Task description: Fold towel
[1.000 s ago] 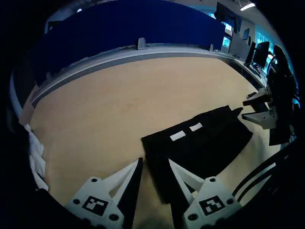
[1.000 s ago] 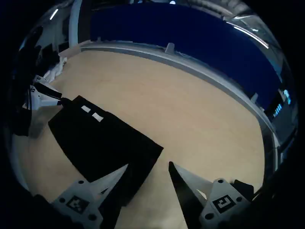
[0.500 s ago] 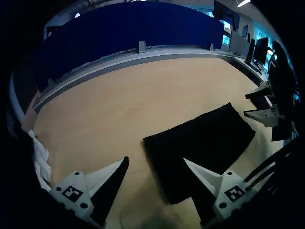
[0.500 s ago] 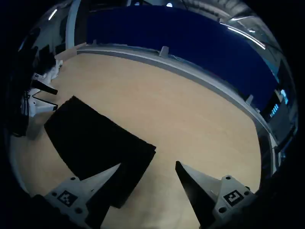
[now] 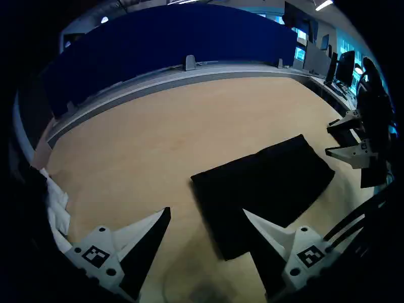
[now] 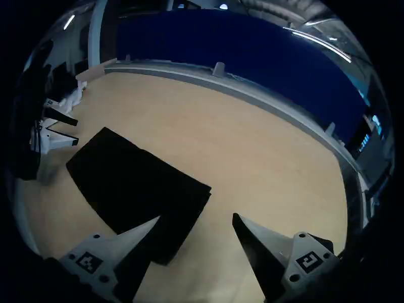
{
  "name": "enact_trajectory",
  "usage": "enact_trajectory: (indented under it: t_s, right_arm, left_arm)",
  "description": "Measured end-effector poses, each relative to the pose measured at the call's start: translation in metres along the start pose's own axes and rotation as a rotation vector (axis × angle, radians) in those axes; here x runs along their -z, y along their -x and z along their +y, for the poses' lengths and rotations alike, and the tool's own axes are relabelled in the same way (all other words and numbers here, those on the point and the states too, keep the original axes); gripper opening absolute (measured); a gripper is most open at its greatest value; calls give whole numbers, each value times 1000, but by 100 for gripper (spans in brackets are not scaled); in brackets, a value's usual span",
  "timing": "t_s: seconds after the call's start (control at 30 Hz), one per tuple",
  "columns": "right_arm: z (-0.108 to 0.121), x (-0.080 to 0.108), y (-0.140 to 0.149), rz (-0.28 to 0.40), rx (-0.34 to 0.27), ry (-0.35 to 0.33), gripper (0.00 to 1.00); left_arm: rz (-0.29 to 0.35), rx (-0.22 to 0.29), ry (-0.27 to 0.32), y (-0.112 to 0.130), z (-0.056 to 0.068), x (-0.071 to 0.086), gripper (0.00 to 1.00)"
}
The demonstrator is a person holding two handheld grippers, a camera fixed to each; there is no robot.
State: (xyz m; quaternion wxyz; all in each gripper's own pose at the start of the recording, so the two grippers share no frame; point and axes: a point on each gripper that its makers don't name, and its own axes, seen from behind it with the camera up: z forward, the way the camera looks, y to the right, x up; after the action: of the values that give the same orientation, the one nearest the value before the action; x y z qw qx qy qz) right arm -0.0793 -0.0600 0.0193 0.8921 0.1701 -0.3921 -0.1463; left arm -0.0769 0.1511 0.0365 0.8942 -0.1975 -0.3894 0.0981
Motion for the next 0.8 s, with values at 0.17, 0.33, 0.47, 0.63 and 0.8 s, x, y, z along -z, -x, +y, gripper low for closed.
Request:
enact_trajectory:
  t_s: [0.17, 0.33, 0.47, 0.63, 0.8]
  right_arm:
    - [-6, 12, 10, -2, -2, -10, 100]
    - [-15, 25, 21, -8, 1, -21, 100]
    - [-22, 34, 30, -11, 10, -32, 100]
    - [-26, 36, 36, -19, 22, -41, 100]
    - [-31, 35, 39, -22, 29, -59, 100]
  left_arm:
    - [-1, 21, -7, 12, -1, 13, 95]
    - [-12, 32, -16, 29, -1, 26, 96]
    - [-19, 38, -11, 42, 2, 34, 95]
    - [-23, 50, -11, 52, 4, 41, 95]
    - [-24, 65, -16, 59, 4, 50, 95]
